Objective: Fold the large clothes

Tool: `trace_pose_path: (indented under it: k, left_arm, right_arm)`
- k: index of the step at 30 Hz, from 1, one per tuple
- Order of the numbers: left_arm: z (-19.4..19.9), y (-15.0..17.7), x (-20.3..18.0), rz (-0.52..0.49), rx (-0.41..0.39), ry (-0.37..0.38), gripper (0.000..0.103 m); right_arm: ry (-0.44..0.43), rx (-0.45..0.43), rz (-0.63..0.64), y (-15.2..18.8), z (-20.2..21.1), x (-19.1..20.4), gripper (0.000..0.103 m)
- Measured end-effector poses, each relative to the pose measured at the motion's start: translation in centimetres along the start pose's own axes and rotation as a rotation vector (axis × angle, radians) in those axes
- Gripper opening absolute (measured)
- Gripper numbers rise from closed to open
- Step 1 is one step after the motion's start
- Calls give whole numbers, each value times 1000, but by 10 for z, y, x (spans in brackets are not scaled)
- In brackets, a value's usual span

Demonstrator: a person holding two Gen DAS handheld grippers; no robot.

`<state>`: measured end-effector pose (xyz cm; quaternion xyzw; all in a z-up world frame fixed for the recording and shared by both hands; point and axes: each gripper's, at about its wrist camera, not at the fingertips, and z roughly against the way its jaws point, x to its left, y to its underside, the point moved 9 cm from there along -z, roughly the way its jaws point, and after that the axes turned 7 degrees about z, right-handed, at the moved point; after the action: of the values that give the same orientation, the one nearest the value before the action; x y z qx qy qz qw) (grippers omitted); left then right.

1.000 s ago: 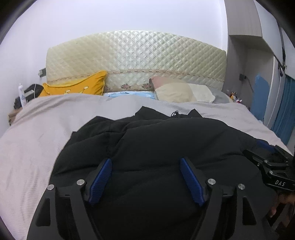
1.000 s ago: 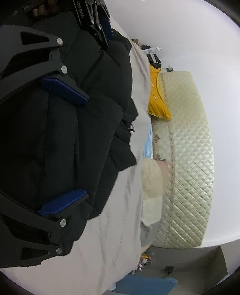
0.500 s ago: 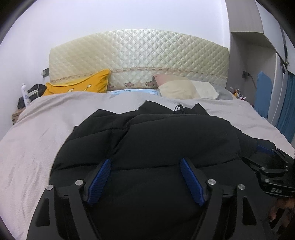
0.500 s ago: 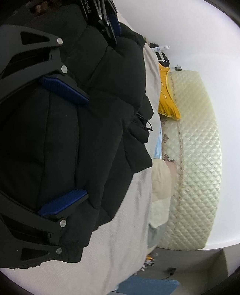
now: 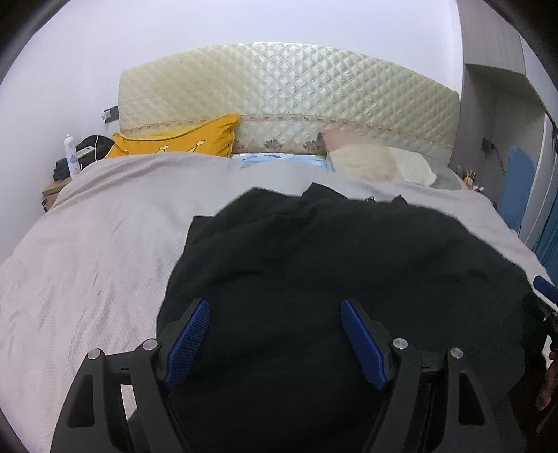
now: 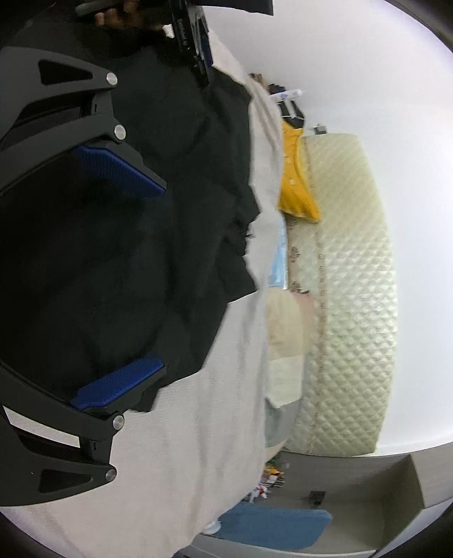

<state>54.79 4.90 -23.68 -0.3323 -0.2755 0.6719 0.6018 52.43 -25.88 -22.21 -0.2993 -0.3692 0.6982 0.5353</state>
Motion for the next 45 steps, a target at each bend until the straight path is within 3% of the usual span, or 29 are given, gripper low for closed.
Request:
trace_pose_path:
  k: [3,7,11,14,23,29,32,37,40,45]
  left_arm:
    - [-6,5,-3,-17,13,-5,77]
    - [-13,12,-4,-27,22,-4,78]
    - [4,8,-6,-14,9,-38,77]
    - [24,9,-11,-19,-1,-16,77]
    - [125,16,-8,-39,-66,-2,77]
    - [181,22,3,5,-91,16,77]
    - [208,37,9,17,-95,20,77]
    - [234,88,21,22,-11,44,77]
    - [249,112,34,49,28,42,77]
    - [269,138,63,151,92,88,77]
  right_arm:
    - [-39,34,-34,19,-10,-3,94]
    - [-28,36,0,28,-24,5,95]
    - [-22,36,0,28,-22,7,96]
    - [-32,35,-4,24,-9,7,96]
    - [-24,-36,-1,10,81,17,96]
    - [-34,-44,-39,23,138,25,96]
    - [-41,-47,-44,34,165,30,96]
    - [-51,-24,-88,55,204,30,96]
    - [-32,31,-101,74,222,27,96]
    - [-98,171,-263,114,229,11,96]
